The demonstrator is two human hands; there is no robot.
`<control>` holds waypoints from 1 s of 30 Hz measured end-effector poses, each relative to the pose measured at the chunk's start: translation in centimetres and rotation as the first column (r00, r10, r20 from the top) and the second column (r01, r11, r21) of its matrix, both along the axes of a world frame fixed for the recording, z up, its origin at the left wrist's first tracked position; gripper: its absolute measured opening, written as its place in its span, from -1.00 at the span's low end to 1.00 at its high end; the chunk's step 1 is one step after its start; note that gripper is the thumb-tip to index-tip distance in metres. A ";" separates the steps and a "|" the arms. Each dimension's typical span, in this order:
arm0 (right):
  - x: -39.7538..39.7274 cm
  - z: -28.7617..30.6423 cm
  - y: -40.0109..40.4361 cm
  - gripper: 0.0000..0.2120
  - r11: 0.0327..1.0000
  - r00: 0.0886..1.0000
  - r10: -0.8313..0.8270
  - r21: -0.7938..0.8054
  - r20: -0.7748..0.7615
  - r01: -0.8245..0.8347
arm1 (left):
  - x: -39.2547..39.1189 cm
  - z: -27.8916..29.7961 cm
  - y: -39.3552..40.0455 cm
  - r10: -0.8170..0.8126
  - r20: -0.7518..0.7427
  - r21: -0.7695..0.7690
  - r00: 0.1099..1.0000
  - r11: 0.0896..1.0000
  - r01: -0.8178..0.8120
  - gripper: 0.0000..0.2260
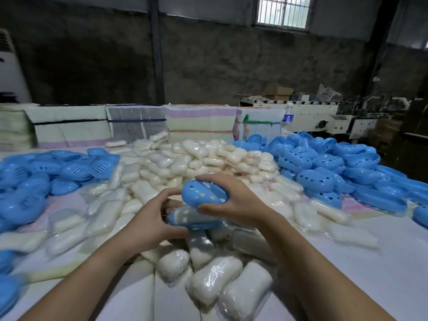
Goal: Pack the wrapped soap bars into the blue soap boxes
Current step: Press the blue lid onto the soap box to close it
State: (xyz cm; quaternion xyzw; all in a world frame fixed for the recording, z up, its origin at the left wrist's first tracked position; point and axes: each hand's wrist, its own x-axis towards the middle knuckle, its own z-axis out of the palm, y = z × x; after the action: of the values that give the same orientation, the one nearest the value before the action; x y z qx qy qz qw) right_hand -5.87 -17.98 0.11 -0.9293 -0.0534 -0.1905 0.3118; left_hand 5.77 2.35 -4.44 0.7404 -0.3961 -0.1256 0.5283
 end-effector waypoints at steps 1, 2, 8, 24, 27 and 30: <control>0.3 -0.7 0.1 -0.43 0.999 1.000 0.022 -0.034 0.010 -0.022 | 0.0 0.0 -0.1 0.005 -0.011 -0.013 1.000 1.000 -0.005 -0.27; 0.5 -1.1 0.0 -0.43 0.998 0.999 0.045 -0.049 0.026 -0.044 | 0.0 0.1 -0.1 0.010 -0.021 -0.023 1.000 1.000 -0.010 -0.27; 1.2 -1.9 -0.2 -0.44 0.993 0.994 0.113 -0.020 -0.010 -0.113 | -0.4 0.3 -0.3 0.058 -0.068 -0.051 0.996 0.997 -0.061 -0.27; 0.7 -2.2 0.5 -0.54 0.980 0.986 0.166 0.115 0.001 -0.165 | -1.8 1.4 -0.2 0.027 -0.036 -0.085 0.999 0.996 -0.030 -0.37; 0.6 -2.3 0.7 -0.54 0.973 0.988 0.156 0.172 0.005 -0.154 | -1.8 1.5 -0.1 0.033 -0.062 -0.102 0.998 0.994 -0.039 -0.38; 0.6 -2.3 0.9 -0.56 0.972 0.988 0.155 0.178 0.009 -0.154 | -1.9 1.5 -0.1 0.020 -0.071 -0.092 0.997 0.995 -0.027 -0.41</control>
State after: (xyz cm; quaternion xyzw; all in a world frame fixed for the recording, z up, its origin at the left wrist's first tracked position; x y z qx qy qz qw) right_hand -5.32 -17.07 -2.17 -0.8912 -0.1077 -0.1675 0.4075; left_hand 3.89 2.30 -2.98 0.7150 -0.3741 -0.1267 0.5769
